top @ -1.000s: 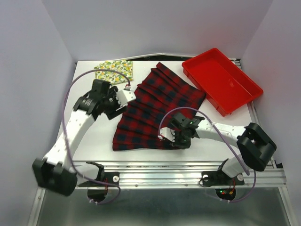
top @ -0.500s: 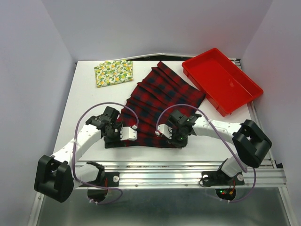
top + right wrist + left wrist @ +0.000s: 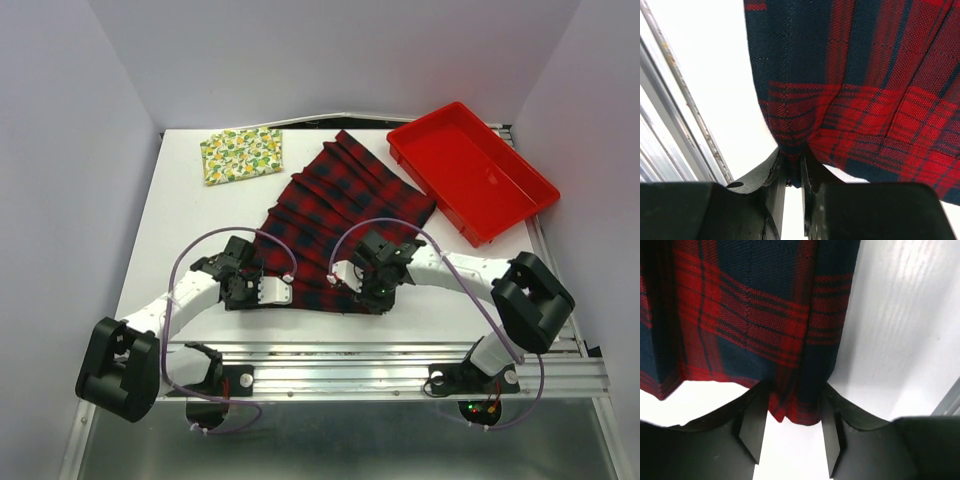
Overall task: Fold and stack the skirts
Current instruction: Fold the skirt
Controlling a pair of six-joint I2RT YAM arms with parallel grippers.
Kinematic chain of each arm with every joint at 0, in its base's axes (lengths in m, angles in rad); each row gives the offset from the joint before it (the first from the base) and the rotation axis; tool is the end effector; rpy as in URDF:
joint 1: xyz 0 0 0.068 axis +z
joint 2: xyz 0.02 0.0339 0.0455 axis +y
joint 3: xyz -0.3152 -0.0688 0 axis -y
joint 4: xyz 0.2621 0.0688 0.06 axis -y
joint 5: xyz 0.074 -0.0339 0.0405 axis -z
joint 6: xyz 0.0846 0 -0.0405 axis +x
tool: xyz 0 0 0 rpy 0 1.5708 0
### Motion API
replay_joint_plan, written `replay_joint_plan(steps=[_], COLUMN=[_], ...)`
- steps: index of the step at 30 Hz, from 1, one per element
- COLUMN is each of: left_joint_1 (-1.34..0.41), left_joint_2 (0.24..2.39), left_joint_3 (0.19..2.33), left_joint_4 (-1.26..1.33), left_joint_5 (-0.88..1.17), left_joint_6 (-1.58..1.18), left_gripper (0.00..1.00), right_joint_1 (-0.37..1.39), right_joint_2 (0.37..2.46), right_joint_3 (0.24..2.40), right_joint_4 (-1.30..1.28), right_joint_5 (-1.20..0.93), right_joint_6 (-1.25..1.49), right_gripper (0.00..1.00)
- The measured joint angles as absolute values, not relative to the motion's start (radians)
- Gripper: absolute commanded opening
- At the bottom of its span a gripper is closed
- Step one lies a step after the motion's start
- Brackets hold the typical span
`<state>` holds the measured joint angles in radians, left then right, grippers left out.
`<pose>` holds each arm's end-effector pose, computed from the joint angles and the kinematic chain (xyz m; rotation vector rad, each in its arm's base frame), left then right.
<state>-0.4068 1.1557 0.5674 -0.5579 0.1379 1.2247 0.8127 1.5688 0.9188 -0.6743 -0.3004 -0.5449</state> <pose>0.1875 -0.0935 0.1626 1.9921 1.8196 0.0603 0.1895 0.2366 0.1677 -1.8628 2.2227 0.4828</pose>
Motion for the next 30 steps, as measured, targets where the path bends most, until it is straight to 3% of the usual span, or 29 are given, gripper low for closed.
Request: replay_joint_plan(steps=[1,3,4,14,25,30], left_joint_1=[-0.406,-0.399,-0.386,-0.161,-0.156,-0.156], left_joint_2=[1.159,1.159,1.156,0.926,0.604,0.582], left_joint_3=[0.564,0.565,0.570,0.855,1.002,1.089], left_joint_4=[-0.547,-0.528,-0.527,-0.607,-0.800,-0.814], left_joint_5=[0.128,0.118,0.123,0.155,0.073,0.050], left_joint_6=[1.218,1.214,1.210,1.134,1.048,1.009], left_gripper=[0.19,0.03,0.00,0.00,0.00,0.00], right_joint_1=[0.813,0.813,0.813,0.812,0.944,0.950], right_joint_2=[1.571,1.582,1.589,1.626,1.588,1.573], right_joint_3=[0.926,0.946,0.958,1.163,1.280,1.280], right_joint_4=[-0.675,-0.682,-0.685,-0.717,-0.769,-0.786], right_joint_5=[-0.309,-0.327,-0.335,-0.466,-0.706,-0.791], right_joint_6=[-0.546,-0.549,-0.552,-0.492,-0.407,-0.375], right_gripper=[0.01,0.01,0.01,0.01,0.01,0.01])
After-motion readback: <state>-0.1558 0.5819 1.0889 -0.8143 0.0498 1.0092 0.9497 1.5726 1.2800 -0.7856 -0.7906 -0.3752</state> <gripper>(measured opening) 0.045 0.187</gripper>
